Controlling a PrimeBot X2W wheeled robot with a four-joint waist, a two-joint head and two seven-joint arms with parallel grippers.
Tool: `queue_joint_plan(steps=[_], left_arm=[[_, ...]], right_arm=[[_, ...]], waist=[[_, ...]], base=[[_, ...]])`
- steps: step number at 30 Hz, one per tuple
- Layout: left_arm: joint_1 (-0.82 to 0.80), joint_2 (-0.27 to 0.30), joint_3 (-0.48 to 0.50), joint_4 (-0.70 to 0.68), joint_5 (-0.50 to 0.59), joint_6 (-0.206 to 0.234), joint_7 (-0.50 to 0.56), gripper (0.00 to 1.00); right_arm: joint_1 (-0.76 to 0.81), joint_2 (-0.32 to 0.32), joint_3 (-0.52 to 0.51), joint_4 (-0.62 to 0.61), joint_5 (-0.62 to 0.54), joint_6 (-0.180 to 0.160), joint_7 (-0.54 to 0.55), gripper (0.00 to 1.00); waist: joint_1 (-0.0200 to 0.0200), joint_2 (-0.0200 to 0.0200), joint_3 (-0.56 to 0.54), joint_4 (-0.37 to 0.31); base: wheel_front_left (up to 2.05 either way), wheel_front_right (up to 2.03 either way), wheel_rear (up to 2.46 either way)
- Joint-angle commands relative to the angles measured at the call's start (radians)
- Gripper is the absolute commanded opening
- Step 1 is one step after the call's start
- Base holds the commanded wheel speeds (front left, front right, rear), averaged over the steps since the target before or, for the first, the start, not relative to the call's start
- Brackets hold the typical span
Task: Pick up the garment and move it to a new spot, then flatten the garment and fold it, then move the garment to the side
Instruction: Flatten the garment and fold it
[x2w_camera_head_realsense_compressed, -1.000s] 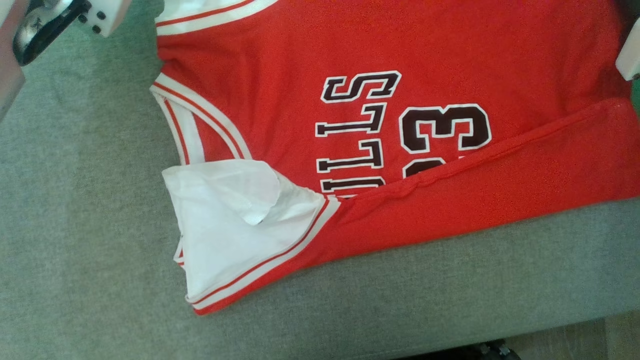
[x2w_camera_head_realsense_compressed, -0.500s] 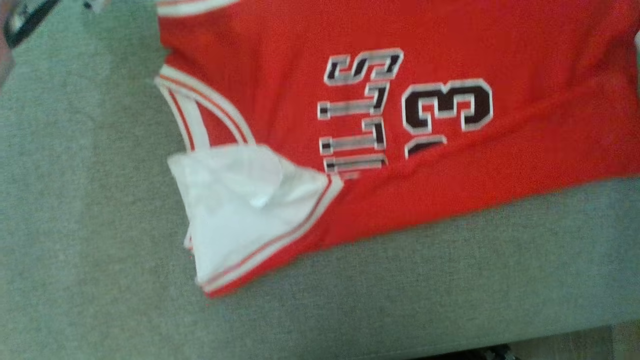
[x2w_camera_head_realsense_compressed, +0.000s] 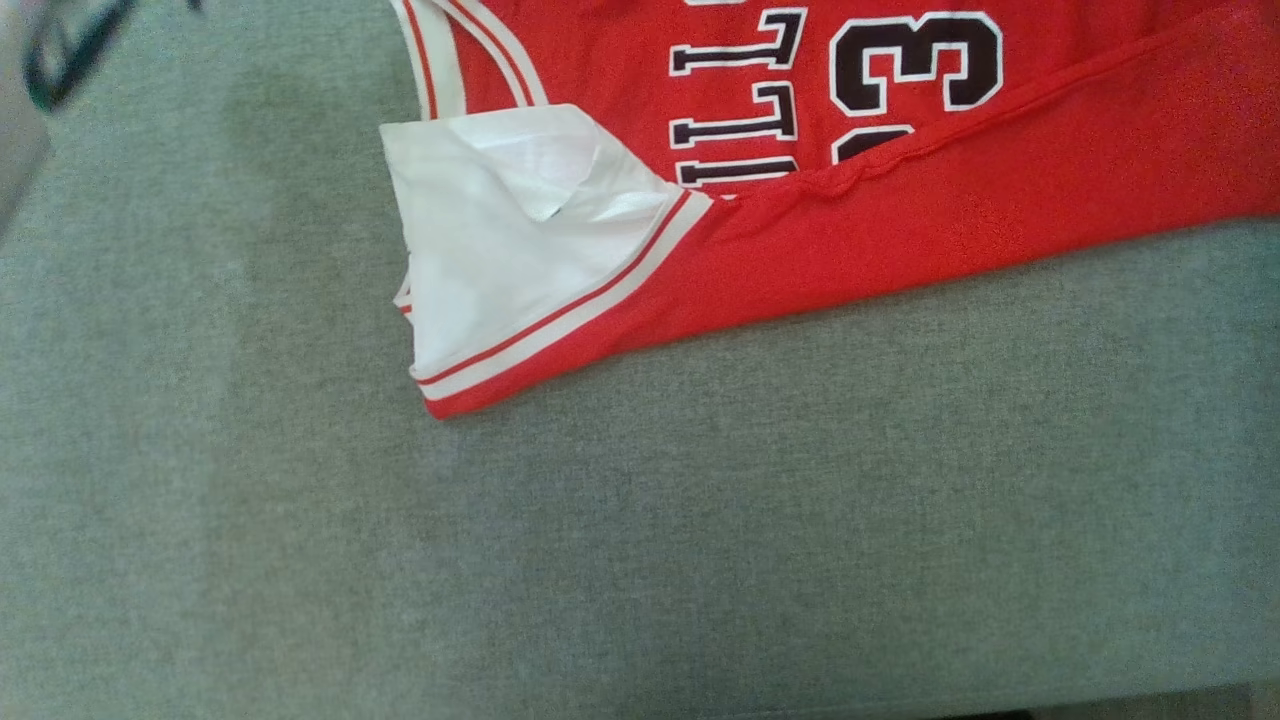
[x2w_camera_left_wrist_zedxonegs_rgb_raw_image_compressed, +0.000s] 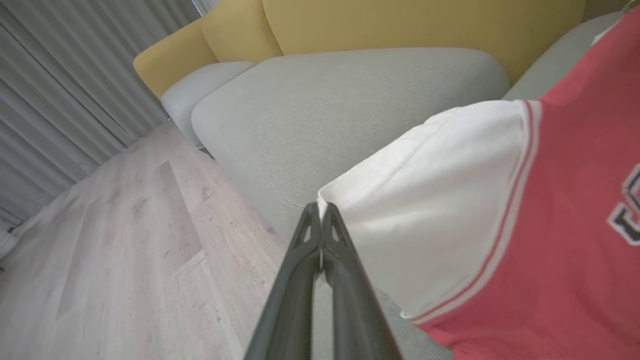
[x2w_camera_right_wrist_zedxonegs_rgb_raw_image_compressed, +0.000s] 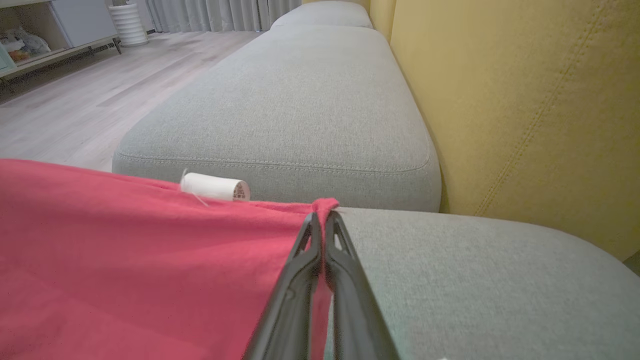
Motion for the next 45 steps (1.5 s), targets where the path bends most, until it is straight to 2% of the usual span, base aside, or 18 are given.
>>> queue_joint_plan(steps=[1,6,10,15,20,21,22,23,24,25,29,35,37,40,41,45], left_arm=[[-0.016,0.051,0.04,-0.028,-0.007,0.009,-0.011,0.0],[0.107,0.125,0.031,-0.208,-0.012,0.083,-0.032,0.0],[0.224,0.201,0.017,-0.406,-0.016,0.178,-0.015,0.0],[0.35,0.285,-0.006,-0.627,0.0,0.316,0.019,0.0],[0.451,0.31,-0.02,-0.745,-0.005,0.42,0.013,0.0],[0.467,0.309,-0.02,-0.753,-0.007,0.434,0.002,0.0],[0.483,0.304,-0.02,-0.757,-0.01,0.447,-0.013,0.13],[0.5,0.3,-0.019,-0.757,-0.016,0.458,-0.027,0.43],[0.516,0.294,-0.021,-0.753,-0.021,0.466,-0.039,0.96],[0.532,0.285,-0.021,-0.748,-0.028,0.476,-0.053,1.0],[0.608,0.235,-0.017,-0.72,-0.063,0.516,-0.121,1.0],[0.754,0.14,0.063,-0.659,-0.119,0.609,-0.25,1.0],[0.804,0.094,0.101,-0.637,-0.102,0.647,-0.26,1.0],[0.877,0.009,0.186,-0.631,-0.016,0.692,-0.262,1.0],[0.877,0.009,0.186,-0.631,-0.016,0.692,-0.262,1.0],[0.99,-0.1,0.271,-0.621,0.101,0.689,-0.262,1.0]], right_arm=[[0.042,-0.037,-0.002,-0.021,0.006,-0.001,-0.011,0.0],[0.121,-0.064,-0.021,-0.038,0.018,-0.001,-0.048,0.0],[0.184,-0.075,-0.046,-0.044,0.011,-0.001,-0.071,0.0],[0.248,-0.07,-0.081,-0.043,-0.002,-0.001,-0.086,0.0],[0.305,-0.055,-0.112,-0.056,-0.013,-0.001,-0.096,0.0],[0.32,-0.052,-0.117,-0.058,-0.014,-0.001,-0.096,0.03],[0.334,-0.051,-0.12,-0.06,-0.019,-0.001,-0.097,0.31],[0.349,-0.05,-0.125,-0.06,-0.024,-0.001,-0.097,0.81],[0.365,-0.049,-0.131,-0.06,-0.03,-0.001,-0.098,1.0],[0.381,-0.05,-0.141,-0.063,-0.038,-0.001,-0.1,1.0],[0.473,-0.041,-0.216,-0.096,-0.068,-0.001,-0.114,1.0],[0.635,0.05,-0.38,-0.203,-0.087,-0.001,-0.12,1.0],[0.671,0.086,-0.427,-0.222,-0.092,-0.001,-0.119,1.0],[0.693,0.128,-0.488,-0.224,-0.108,-0.001,-0.104,1.0],[0.693,0.128,-0.488,-0.224,-0.108,-0.001,-0.104,1.0],[0.678,0.162,-0.558,-0.192,-0.127,-0.001,-0.06,1.0]], waist=[[0.0,0.0,-0.003,0.004],[0.0,0.0,-0.019,0.014],[0.0,0.0,-0.032,0.021],[0.0,0.0,-0.046,0.036],[0.0,0.0,-0.046,0.046],[0.0,0.0,-0.046,0.046],[0.0,0.0,-0.047,0.047],[0.0,0.0,-0.048,0.047],[0.0,0.0,-0.052,0.048],[0.0,0.0,-0.056,0.05],[0.0,0.0,-0.085,0.056],[0.0,0.0,-0.143,0.059],[0.0,0.0,-0.165,0.07],[0.0,0.0,-0.195,0.098],[0.0,0.0,-0.195,0.098],[0.0,0.0,-0.229,0.149]], base=[[0.0,0.0,0.0],[0.0,0.0,0.0],[0.0,0.0,0.0],[0.0,0.0,0.0],[0.0,0.0,0.0],[0.0,0.0,0.0],[0.0,0.0,0.0],[0.0,0.0,0.0],[0.0,0.0,0.0],[0.0,0.0,0.0],[0.0,0.0,0.0],[0.0,0.0,0.0],[0.0,0.0,0.0],[0.0,0.0,0.0],[0.0,0.0,0.0],[0.0,0.0,0.0]])
